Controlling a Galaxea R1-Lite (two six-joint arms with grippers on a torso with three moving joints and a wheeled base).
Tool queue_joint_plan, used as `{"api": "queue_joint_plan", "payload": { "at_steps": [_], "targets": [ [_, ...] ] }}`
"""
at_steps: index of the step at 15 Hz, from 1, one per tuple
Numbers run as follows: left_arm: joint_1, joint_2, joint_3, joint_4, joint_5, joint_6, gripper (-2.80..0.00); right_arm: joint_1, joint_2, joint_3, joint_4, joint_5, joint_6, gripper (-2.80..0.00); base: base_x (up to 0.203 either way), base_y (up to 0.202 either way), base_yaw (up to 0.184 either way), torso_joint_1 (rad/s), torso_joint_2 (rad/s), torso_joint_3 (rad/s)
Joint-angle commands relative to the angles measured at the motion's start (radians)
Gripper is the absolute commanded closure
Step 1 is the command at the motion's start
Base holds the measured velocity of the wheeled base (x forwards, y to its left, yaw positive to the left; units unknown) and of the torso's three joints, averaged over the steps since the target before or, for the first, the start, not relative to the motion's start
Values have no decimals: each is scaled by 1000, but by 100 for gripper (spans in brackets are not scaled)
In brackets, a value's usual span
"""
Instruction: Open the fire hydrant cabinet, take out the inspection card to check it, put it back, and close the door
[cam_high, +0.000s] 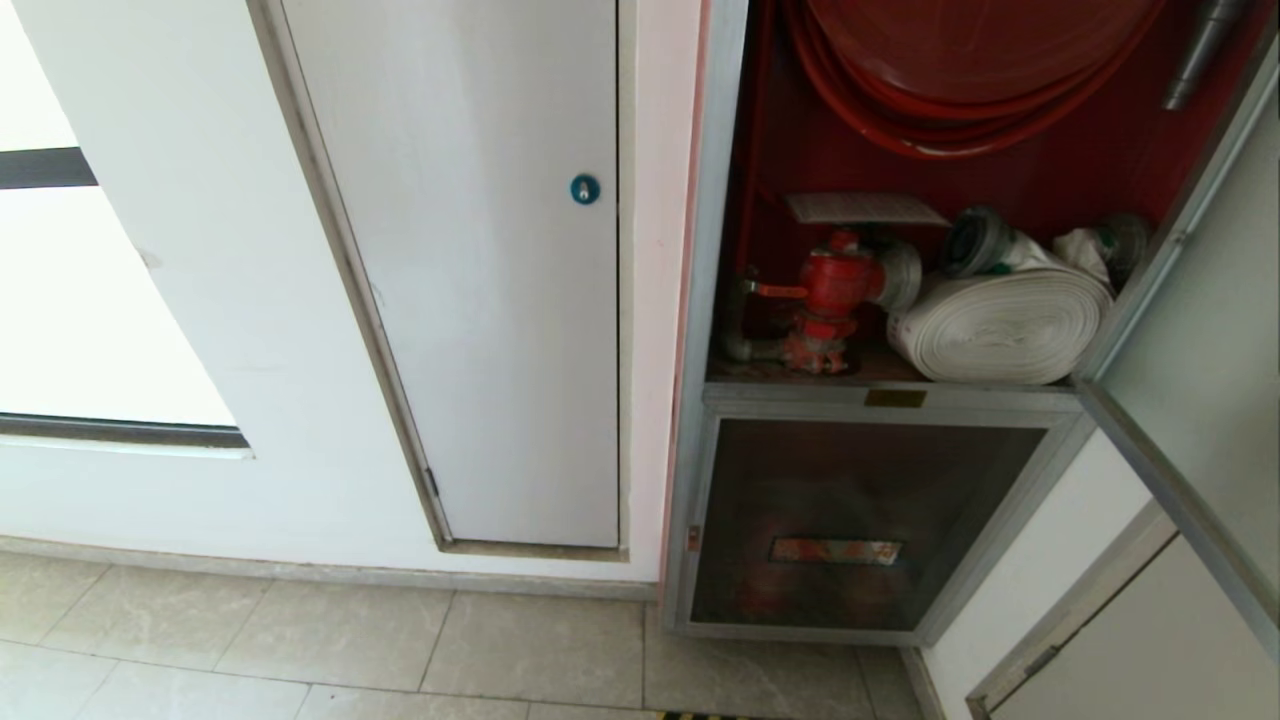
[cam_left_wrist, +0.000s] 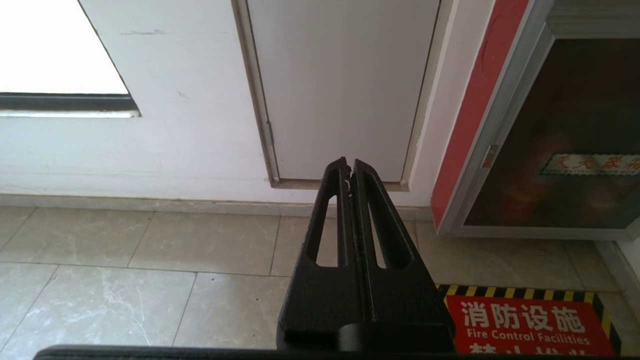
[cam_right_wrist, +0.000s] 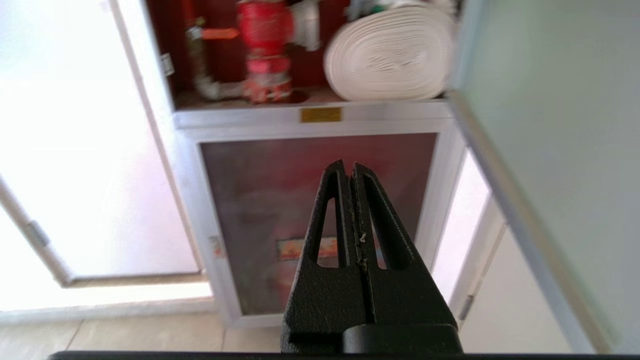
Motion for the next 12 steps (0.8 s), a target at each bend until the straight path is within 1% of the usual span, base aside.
{"api": "queue_joint_plan", "payload": {
  "at_steps": [1,4,6,8,12],
  "targets": [
    [0,1,1,0,0,0,0,0,-1,8,0,21,0,0,0,0,0,0,0,0],
    [0,1,0,0,0,0,0,0,-1,10,9,49,0,0,0,0,0,0,0,0],
    [0,1,0,0,0,0,0,0,-1,9,42,73,-9,0,0,0,0,0,0,0],
    [0,1,0,0,0,0,0,0,-1,10,84,86,-34,0,0,0,0,0,0,0],
    [0,1,0,0,0,0,0,0,-1,9,126,100,-36,0,0,0,0,0,0,0]
  ]
}}
